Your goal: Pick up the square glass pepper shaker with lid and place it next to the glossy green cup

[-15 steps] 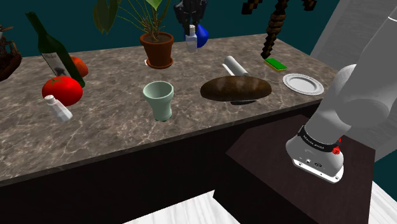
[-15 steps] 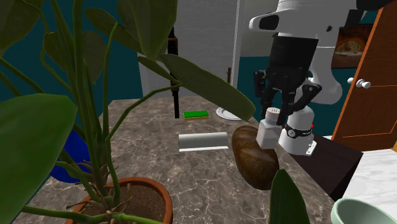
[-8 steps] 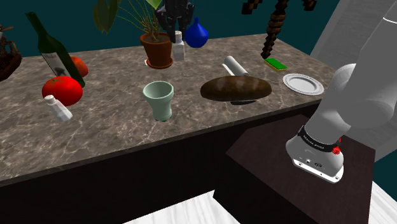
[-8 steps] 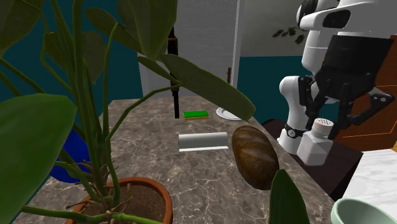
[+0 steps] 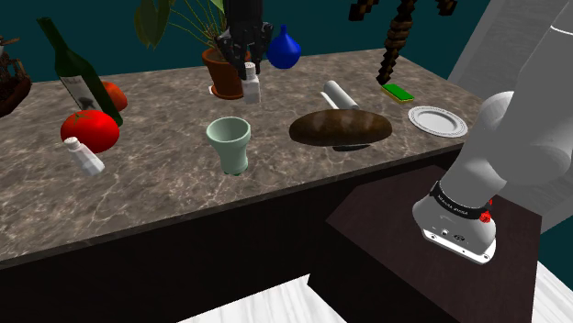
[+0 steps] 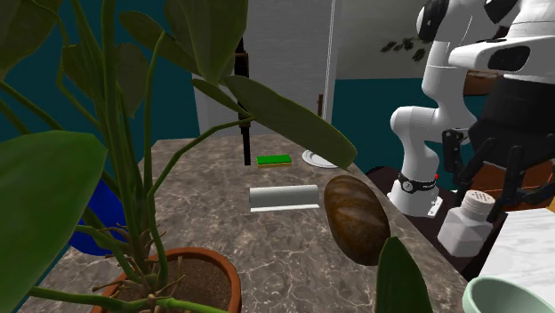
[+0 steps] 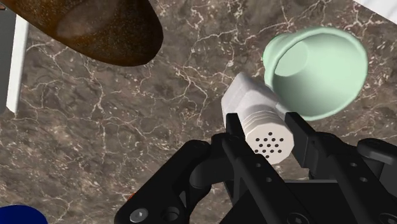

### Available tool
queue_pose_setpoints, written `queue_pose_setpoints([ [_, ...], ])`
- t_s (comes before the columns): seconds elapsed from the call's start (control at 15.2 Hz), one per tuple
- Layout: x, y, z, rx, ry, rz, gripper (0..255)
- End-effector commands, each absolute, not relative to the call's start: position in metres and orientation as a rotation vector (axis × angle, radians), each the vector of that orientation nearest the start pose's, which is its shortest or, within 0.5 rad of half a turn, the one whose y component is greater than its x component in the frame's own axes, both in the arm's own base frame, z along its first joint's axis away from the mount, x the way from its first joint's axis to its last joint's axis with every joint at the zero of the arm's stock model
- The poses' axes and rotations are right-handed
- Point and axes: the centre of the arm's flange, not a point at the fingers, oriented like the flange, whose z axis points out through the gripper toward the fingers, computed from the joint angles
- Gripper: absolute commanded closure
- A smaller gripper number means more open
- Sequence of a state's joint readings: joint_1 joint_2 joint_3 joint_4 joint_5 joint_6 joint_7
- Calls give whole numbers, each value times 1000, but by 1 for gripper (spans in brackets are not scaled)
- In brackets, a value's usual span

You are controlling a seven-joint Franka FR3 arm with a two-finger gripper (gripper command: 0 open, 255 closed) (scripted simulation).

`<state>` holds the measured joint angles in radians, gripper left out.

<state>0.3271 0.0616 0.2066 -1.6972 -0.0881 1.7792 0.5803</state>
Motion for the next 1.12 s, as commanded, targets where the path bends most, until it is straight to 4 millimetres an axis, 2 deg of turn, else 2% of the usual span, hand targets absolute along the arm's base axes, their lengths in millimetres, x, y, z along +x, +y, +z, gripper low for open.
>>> queue_pose_setpoints([
  [0.0,508,289,537,-3191,48,-92,255],
  [1.06,508,289,453,-3191,48,-92,255],
])
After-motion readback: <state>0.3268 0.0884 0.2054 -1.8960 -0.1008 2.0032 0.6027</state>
